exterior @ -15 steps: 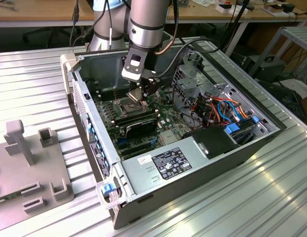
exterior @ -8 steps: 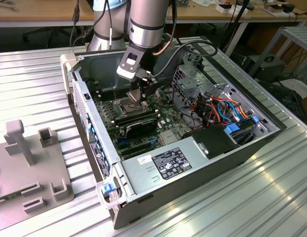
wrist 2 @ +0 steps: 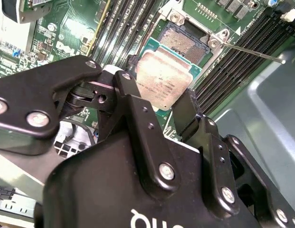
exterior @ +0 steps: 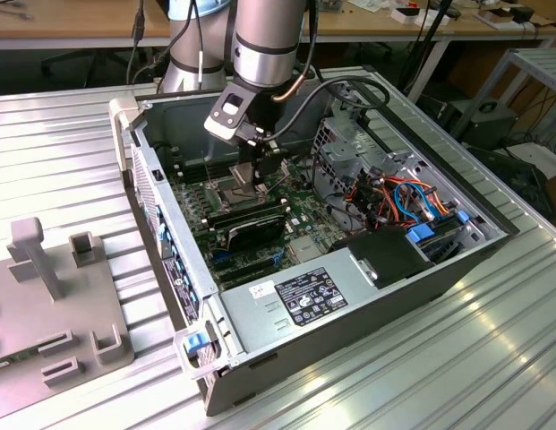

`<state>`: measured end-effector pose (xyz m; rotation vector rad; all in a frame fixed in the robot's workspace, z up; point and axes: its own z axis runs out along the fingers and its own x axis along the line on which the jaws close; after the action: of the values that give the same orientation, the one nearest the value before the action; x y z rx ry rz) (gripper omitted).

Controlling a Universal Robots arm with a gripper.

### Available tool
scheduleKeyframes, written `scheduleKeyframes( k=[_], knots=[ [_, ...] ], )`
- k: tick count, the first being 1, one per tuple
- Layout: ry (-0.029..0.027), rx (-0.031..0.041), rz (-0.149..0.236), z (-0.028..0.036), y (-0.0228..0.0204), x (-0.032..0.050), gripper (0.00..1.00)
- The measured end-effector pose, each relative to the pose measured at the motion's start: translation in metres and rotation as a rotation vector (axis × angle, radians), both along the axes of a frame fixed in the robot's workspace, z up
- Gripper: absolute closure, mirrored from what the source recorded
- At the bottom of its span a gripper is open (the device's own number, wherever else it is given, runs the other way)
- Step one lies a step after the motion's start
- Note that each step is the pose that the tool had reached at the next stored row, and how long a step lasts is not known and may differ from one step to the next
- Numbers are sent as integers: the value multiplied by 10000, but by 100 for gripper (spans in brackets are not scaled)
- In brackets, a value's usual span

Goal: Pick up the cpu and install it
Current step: 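Place the cpu into insertion slot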

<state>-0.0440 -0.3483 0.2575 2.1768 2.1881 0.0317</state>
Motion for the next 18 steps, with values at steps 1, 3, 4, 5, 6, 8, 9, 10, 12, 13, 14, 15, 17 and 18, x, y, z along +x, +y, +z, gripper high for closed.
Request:
scheduleKeyframes(
  k=[1, 3, 4, 5, 6, 8, 9, 10, 12, 13, 14, 15, 17, 18],
  knots=[
    [0, 1, -2, 0, 0, 0, 45],
    [0, 1, -10, 0, 0, 0, 45],
    [0, 1, -10, 0, 0, 0, 45],
    [-1, 1, -11, -1, 1, 0, 45],
    [-1, 1, -11, -2, 3, 0, 45],
    [0, 2, -23, -5, 7, 0, 45],
    [0, 0, -33, -6, 9, 0, 45],
    [1, 0, -42, -6, 10, 0, 45],
    [1, 0, -45, -6, 10, 0, 45],
    [0, 1, -63, -7, 10, 0, 45],
    [0, 1, -78, -7, 10, 0, 45],
    [0, 1, -79, -7, 10, 0, 45],
    [0, 1, -95, -7, 10, 0, 45],
    [0, 1, -104, -7, 10, 0, 45]
  ],
)
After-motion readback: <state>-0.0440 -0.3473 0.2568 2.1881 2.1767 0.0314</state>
